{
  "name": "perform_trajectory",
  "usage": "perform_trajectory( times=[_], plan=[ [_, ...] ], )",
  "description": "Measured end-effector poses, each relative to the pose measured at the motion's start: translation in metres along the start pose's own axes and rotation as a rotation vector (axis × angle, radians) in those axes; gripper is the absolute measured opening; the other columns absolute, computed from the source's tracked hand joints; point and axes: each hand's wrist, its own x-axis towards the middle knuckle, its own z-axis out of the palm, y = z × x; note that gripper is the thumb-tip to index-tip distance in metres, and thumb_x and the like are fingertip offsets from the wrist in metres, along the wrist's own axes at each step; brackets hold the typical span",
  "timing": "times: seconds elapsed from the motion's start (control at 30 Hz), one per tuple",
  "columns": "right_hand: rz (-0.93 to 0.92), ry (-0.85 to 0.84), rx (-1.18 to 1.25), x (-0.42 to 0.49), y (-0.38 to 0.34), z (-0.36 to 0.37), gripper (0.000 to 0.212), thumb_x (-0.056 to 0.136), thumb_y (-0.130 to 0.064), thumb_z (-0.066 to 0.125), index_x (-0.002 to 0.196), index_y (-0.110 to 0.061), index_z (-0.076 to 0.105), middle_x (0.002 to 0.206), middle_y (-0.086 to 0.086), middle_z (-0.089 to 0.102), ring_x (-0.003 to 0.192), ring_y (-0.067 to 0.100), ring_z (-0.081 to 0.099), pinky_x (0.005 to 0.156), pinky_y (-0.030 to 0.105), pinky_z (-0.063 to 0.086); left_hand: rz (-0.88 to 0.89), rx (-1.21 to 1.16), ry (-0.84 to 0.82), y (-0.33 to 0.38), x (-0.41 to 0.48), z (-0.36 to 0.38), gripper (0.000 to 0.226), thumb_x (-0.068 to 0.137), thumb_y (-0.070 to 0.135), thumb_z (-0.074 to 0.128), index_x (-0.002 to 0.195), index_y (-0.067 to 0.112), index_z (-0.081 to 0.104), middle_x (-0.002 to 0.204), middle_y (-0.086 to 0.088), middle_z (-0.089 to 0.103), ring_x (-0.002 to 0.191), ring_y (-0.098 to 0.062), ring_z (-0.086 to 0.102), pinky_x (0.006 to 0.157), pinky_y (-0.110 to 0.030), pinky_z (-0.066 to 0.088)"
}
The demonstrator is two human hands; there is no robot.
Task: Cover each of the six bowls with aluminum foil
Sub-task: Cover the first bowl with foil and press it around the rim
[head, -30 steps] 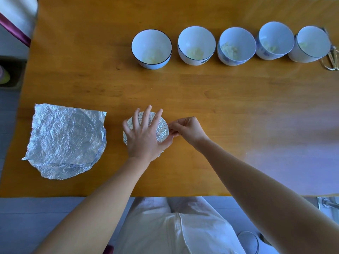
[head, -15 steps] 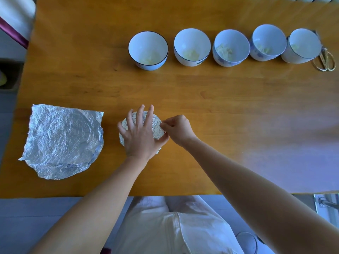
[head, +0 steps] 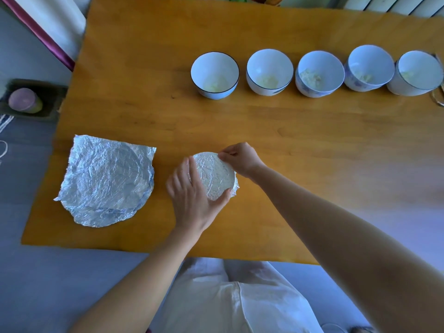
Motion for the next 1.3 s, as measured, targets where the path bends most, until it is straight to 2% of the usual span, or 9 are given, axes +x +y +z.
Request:
perform_trajectory(
  times=[0.1,0.2,0.33,0.43,0.57,0.77,0.97,1.2,1.3],
  plan=[
    [-0.029,-0.03,-0.004,0.0,0.0,0.002,0.021,0.092,-0.023,0.063,0.104,-0.01,0.075,0.085,-0.001,0.063,0.08,0.011,0.052,0.07,0.021,0.037,0.005,0.006,0.05,-0.001,0.006,-0.006,0.115,0.074,0.09,0.03,0.15,0.004,0.035,0.142,-0.017,0.042,0.125,-0.038,0.039,0.107,-0.057,0.027],
    [-0.029,-0.003,0.022,-0.002,0.002,0.002,0.021,0.092,-0.023,0.064,0.105,-0.01,0.075,0.094,0.004,0.07,0.086,0.012,0.058,0.073,0.023,0.041,0.133,0.061,-0.047,0.003,0.023,-0.01,0.112,0.072,0.093,0.025,0.154,0.016,0.031,0.159,-0.009,0.026,0.142,-0.039,0.026,0.113,-0.063,0.022],
    [0.008,0.047,0.214,-0.007,0.011,-0.002,0.012,0.09,-0.014,0.061,0.098,-0.012,0.07,0.095,0.01,0.072,0.087,0.02,0.064,0.089,0.041,0.053,0.218,0.177,-0.151,0.008,0.031,0.001,0.113,0.07,0.096,0.016,0.156,0.023,0.025,0.163,-0.004,0.024,0.146,-0.033,0.026,0.113,-0.063,0.024],
    [0.037,-0.034,0.455,-0.015,0.021,-0.01,0.018,0.093,0.001,0.051,0.107,-0.002,0.064,0.098,0.013,0.071,0.085,0.018,0.066,0.081,0.026,0.055,0.215,0.201,-0.107,0.008,0.029,0.008,0.109,0.072,0.095,0.02,0.154,0.024,0.031,0.155,-0.004,0.037,0.137,-0.031,0.037,0.104,-0.057,0.033],
    [0.002,-0.097,0.43,-0.023,0.035,-0.011,0.026,0.092,0.008,0.049,0.112,0.002,0.065,0.102,0.012,0.07,0.088,0.012,0.066,0.081,0.015,0.052,0.243,0.212,-0.084,0.007,0.029,0.009,0.109,0.071,0.095,0.022,0.153,0.024,0.032,0.153,-0.003,0.039,0.134,-0.029,0.039,0.101,-0.053,0.035],
    [0.018,-0.095,0.551,-0.017,0.04,-0.004,0.016,0.093,0.0,0.06,0.107,-0.002,0.068,0.094,0.011,0.069,0.083,0.015,0.064,0.08,0.022,0.053,0.262,0.231,-0.083,0.007,0.028,0.009,0.108,0.072,0.094,0.026,0.154,0.024,0.032,0.153,-0.002,0.039,0.134,-0.029,0.039,0.1,-0.053,0.035],
    [0.063,-0.119,0.553,-0.011,0.04,-0.003,0.008,0.093,-0.006,0.063,0.088,-0.01,0.068,0.07,-0.005,0.066,0.059,0.0,0.06,0.061,0.015,0.047,0.304,0.232,-0.086,0.006,0.03,0.009,0.106,0.072,0.094,0.027,0.152,0.024,0.033,0.152,-0.002,0.04,0.134,-0.029,0.04,0.099,-0.053,0.036],
    [-0.034,0.071,0.362,-0.019,0.045,0.004,0.009,0.09,-0.011,0.066,0.086,-0.014,0.073,0.076,-0.002,0.071,0.068,0.008,0.061,0.068,0.024,0.05,0.323,0.24,-0.085,0.005,0.031,0.01,0.103,0.075,0.093,0.024,0.156,0.031,0.026,0.153,-0.004,0.039,0.133,-0.031,0.041,0.098,-0.052,0.036],
    [-0.045,0.053,0.394,-0.025,0.05,-0.001,0.014,0.091,-0.007,0.063,0.096,-0.01,0.075,0.087,0.001,0.075,0.078,0.007,0.067,0.076,0.022,0.052,0.339,0.22,-0.076,0.004,0.03,0.01,0.094,0.076,0.091,0.026,0.152,0.036,0.035,0.152,-0.004,0.039,0.131,-0.032,0.042,0.097,-0.053,0.036]
  ],
)
